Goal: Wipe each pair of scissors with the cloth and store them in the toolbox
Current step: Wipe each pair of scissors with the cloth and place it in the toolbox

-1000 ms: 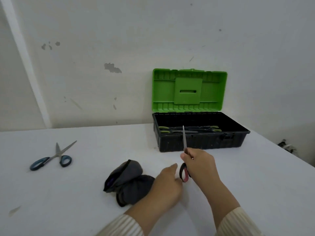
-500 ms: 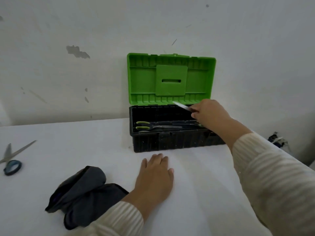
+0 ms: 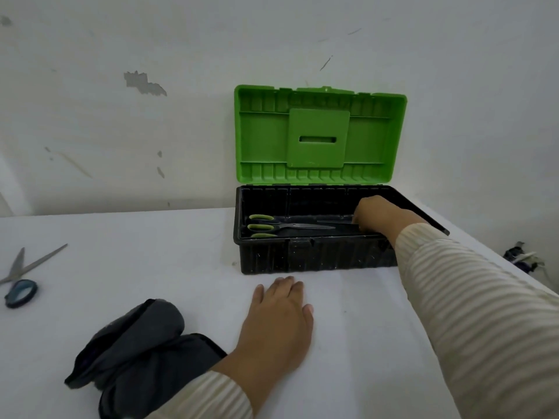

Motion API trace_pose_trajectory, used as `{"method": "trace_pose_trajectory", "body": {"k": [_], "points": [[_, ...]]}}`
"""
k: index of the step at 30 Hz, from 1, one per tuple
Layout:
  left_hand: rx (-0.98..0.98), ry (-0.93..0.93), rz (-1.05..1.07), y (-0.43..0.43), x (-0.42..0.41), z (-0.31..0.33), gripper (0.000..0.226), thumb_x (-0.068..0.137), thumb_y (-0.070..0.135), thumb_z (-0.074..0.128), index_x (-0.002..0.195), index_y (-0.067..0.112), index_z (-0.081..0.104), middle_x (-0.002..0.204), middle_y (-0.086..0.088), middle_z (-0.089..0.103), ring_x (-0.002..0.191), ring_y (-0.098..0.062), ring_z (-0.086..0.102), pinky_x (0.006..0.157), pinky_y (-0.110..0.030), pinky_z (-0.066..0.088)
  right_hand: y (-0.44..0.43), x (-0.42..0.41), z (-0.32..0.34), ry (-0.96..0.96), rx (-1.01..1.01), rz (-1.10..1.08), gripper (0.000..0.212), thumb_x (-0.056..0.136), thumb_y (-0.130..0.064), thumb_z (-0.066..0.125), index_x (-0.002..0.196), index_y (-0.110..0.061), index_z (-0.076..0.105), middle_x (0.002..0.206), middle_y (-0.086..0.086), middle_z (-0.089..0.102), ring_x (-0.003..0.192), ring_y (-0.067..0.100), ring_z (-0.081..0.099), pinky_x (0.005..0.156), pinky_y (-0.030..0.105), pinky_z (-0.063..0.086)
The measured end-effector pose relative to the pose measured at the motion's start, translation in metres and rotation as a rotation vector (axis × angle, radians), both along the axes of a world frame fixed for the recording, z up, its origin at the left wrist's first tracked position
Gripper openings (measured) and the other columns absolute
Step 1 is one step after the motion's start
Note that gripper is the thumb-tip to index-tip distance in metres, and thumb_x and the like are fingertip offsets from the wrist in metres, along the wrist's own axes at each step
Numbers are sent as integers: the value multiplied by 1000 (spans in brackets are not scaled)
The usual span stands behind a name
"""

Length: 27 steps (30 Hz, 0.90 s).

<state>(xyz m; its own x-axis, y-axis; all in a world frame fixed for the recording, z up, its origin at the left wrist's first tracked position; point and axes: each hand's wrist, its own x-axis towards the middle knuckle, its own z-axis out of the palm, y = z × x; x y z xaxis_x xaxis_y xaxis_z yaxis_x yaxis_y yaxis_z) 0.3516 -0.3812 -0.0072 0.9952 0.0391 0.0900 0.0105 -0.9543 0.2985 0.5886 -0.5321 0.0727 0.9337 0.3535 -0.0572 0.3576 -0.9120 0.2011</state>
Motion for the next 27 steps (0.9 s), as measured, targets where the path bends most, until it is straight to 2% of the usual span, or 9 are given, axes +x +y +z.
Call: {"method": "trace_pose_trajectory", "body": {"k": [3,5,9,12,16,18,20,23,27], "points": [[-29,4,-5,1,1,1,53,100,35,25,150,17,21,159,3,19,146,-12,13,120,-35,2,2,-31,16,-184,158,48,32,85,-4,47,104,-16,69,113,4,67,98,25,62,82,29,48],[-76,37,-21,3,1,3,52,100,31,28,150,16,24,159,2,21,146,-11,15,120,-34,3,14,-66,26,-257,372,49,30,90,-8,46,111,-16,65,119,4,65,99,23,62,81,25,44],[-501,149,79,19,-2,32,46,97,11,37,143,13,39,151,-7,38,137,-21,37,112,-26,24,44,-146,26,-264,918,28,24,90,-12,50,105,-15,69,109,4,69,85,19,62,71,10,39],[-702,5,186,51,-18,69,43,95,5,39,136,14,50,143,-6,50,131,-20,46,99,-18,32,73,-193,9,-87,1190,3,19,83,-9,57,89,-17,72,85,9,72,73,22,63,78,33,52],[-838,-274,336,118,-59,96,45,91,-3,37,126,14,59,130,-2,60,124,-14,53,99,-20,35,137,-248,-12,293,1184,97,17,82,-8,61,96,-10,71,72,1,64,62,20,58,71,41,55],[-813,-370,458,159,-76,94,46,90,-3,36,125,15,59,131,-1,60,123,-15,52,104,-25,37,172,-273,-19,376,1173,164,24,80,-22,65,103,-15,68,88,0,64,76,19,59,80,43,54],[-759,-402,586,208,-92,83,50,87,-4,34,126,16,58,136,-2,55,125,-18,50,104,-29,39,203,-295,-21,388,1110,175,34,79,-39,64,108,-21,63,105,-1,56,91,16,56,83,36,50],[-589,-328,756,270,-108,62,49,86,-2,42,130,16,54,141,-10,45,125,-29,48,98,-35,44,227,-311,-27,306,995,151,43,79,-47,60,111,-20,56,110,-2,40,88,13,50,75,23,39],[-172,-56,853,334,-122,41,44,89,12,47,133,11,46,138,-11,44,129,-32,41,100,-40,41,240,-319,-41,161,894,209,21,83,-19,55,104,-19,55,104,-1,37,84,15,50,74,22,44]]}}
